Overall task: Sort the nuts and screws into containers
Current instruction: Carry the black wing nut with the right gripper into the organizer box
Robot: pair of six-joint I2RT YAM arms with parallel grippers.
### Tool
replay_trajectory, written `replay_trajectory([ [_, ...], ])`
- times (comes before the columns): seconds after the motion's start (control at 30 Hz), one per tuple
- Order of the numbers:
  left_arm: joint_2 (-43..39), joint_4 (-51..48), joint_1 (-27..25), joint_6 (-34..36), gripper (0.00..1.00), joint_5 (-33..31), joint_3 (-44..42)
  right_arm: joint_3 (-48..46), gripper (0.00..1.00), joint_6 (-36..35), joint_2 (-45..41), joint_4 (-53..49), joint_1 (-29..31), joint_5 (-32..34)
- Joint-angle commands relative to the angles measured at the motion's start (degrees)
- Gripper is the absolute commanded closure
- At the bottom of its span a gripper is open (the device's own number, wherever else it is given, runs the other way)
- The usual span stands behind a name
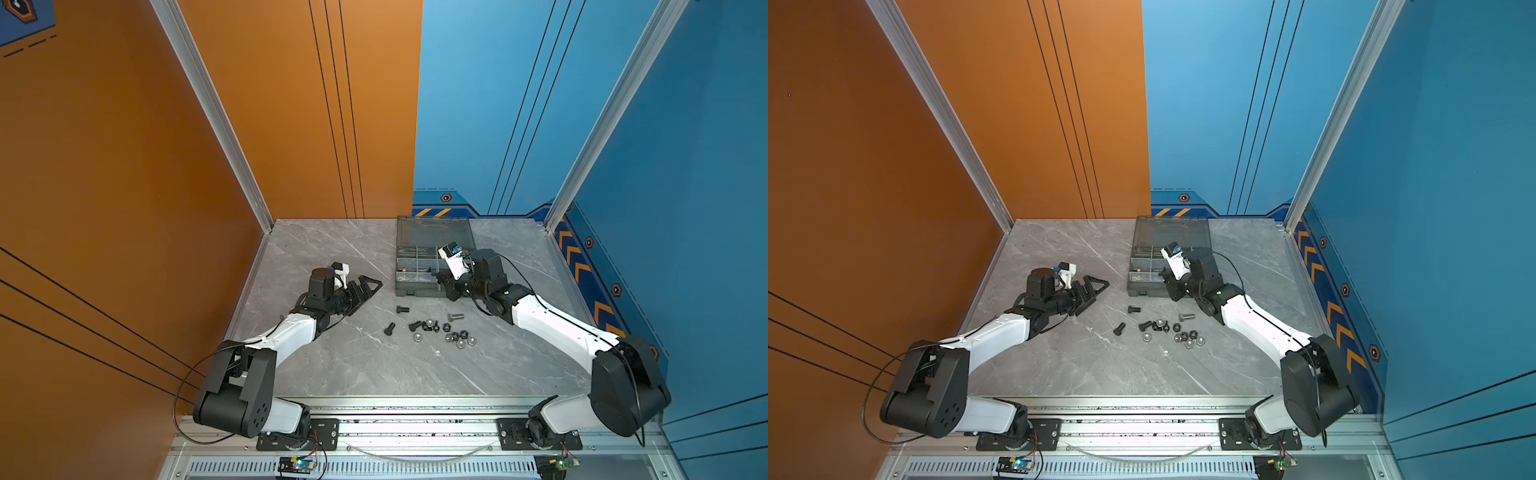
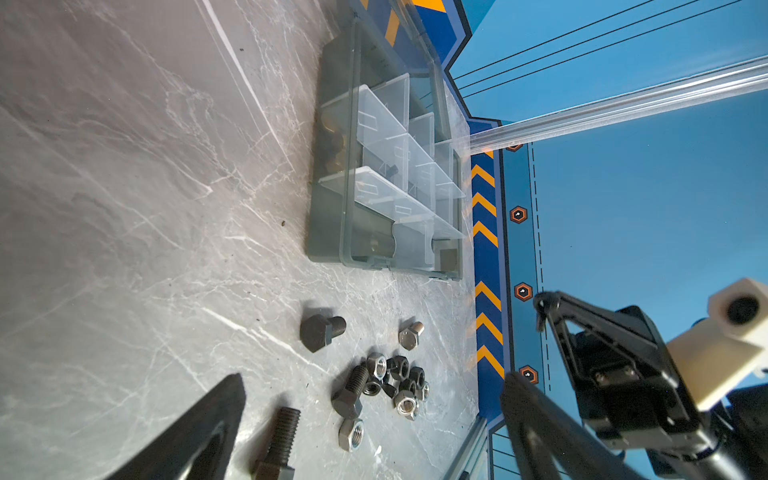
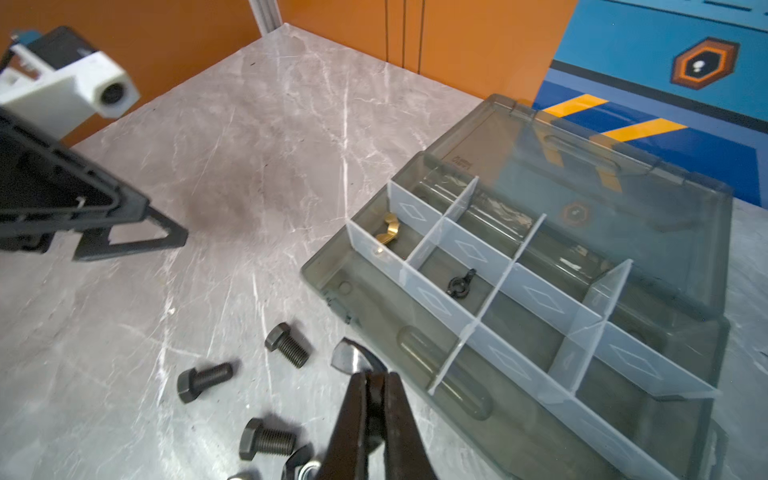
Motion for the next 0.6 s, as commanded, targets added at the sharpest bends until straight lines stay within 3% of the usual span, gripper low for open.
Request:
replay_trajectory([
  [0.0,0.0,1.4,-0.6,-0.3,0.02,-0.3,0.5,4.8,1.0,3.0,4.2,-0.1,-2.1,3.5],
  [0.3,0.6,2.8,-0.8,-0.9,0.02,-0.4,0.0,16.7,1.0,3.0,17.3,-2.4,-3.9,1.9],
  [0.57,1.0,3.1,-1.1,-0.8,0.02,-0.7,0.0,21.3,1.0,3.5,25.0,-2.0,-3.1,3.7],
])
